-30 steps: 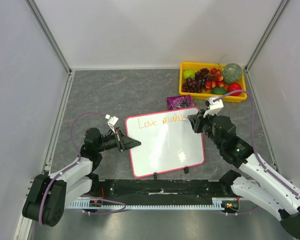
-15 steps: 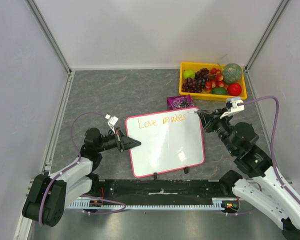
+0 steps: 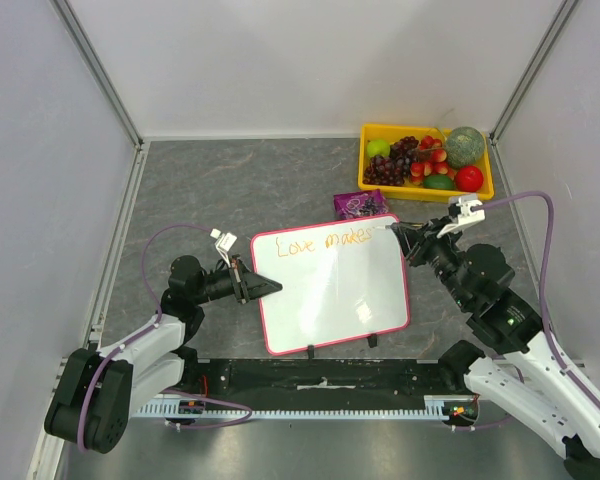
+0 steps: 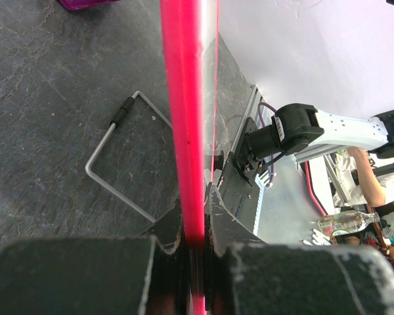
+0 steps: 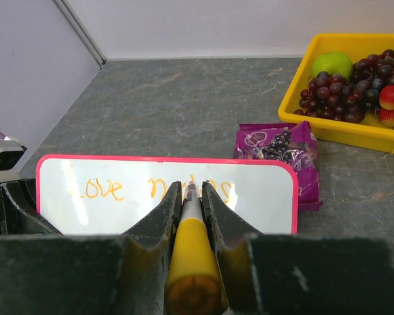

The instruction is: Write a sentence on the whiteboard

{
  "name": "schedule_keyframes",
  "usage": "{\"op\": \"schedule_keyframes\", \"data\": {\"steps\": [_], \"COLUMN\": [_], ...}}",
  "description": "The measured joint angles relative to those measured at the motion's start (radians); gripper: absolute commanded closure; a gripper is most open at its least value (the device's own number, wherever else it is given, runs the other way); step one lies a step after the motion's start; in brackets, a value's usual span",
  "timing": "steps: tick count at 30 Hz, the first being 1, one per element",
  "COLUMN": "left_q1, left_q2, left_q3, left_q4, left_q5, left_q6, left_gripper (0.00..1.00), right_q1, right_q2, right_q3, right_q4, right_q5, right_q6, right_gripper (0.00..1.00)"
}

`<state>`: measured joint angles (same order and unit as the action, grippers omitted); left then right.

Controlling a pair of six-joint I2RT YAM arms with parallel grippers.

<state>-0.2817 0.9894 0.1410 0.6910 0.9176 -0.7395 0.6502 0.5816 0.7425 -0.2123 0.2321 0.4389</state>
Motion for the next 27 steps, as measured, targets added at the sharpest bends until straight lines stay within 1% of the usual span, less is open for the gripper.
{"op": "schedule_keyframes", "data": {"steps": [12,23,27], "left_q1": [0.0,-0.001,-0.001], "left_q2": [-0.003,-0.003,-0.002], "left_q3": [0.0,0.0,0.0], "left_q4": [-0.002,-0.002,-0.002], "left_q5": [0.0,-0.001,-0.001], "left_q6": [0.001,0.001,0.001], "left_gripper": [0.98,0.98,0.98], "right_q1": [0.0,0.0,0.0], "right_q2": [0.011,0.066,0.087], "right_q3": [-0.015,-0.016,-0.016], "right_q4": [-0.004,-0.005,0.022], "right_q5": [-0.049,-0.152,-0.188], "right_q6": [0.006,0.003,0.007], "right_gripper": [1.0,1.0,1.0]}}
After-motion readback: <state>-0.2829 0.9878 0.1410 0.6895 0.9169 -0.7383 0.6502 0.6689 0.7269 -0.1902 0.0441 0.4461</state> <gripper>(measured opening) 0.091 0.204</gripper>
